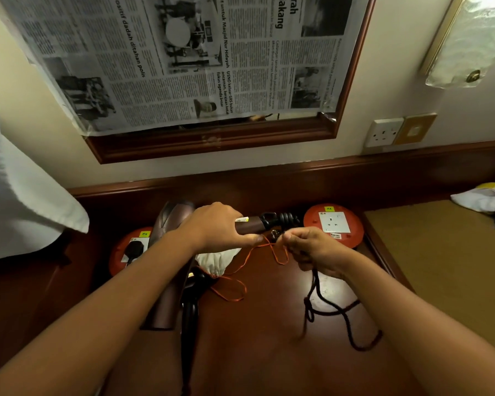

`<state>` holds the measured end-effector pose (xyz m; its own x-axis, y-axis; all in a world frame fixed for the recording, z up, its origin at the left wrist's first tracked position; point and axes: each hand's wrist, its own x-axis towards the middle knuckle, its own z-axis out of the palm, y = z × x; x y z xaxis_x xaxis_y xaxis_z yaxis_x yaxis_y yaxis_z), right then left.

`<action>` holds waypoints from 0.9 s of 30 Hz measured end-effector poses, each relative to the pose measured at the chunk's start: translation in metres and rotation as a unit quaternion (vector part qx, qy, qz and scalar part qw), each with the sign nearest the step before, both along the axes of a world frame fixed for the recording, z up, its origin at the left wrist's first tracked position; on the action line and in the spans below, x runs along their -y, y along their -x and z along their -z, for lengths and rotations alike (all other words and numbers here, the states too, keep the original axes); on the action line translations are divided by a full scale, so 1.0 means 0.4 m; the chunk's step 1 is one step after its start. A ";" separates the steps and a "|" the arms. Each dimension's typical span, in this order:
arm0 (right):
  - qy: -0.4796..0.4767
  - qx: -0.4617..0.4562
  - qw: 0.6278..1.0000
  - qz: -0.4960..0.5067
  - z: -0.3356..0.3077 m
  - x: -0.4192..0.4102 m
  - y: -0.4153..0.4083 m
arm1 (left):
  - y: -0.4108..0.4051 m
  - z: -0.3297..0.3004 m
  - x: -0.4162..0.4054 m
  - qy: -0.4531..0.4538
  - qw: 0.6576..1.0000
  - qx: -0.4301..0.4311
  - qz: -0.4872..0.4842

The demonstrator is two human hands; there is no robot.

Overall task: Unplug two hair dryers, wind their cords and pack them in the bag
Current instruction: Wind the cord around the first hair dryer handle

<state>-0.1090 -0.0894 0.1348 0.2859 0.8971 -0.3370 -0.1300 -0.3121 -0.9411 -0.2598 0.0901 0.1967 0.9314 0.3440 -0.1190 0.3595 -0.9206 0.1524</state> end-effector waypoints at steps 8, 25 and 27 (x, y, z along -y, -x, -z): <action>0.042 0.128 0.991 0.023 -0.066 -0.040 -0.057 | -0.001 -0.007 0.014 -0.007 1.000 -0.006 0.020; -0.005 0.504 0.863 0.034 -0.157 -0.036 0.012 | -0.042 0.030 0.022 -0.062 0.996 -0.053 -0.044; -0.006 0.512 0.858 0.038 -0.129 -0.025 0.036 | -0.041 0.037 0.019 -0.068 0.995 -0.055 -0.050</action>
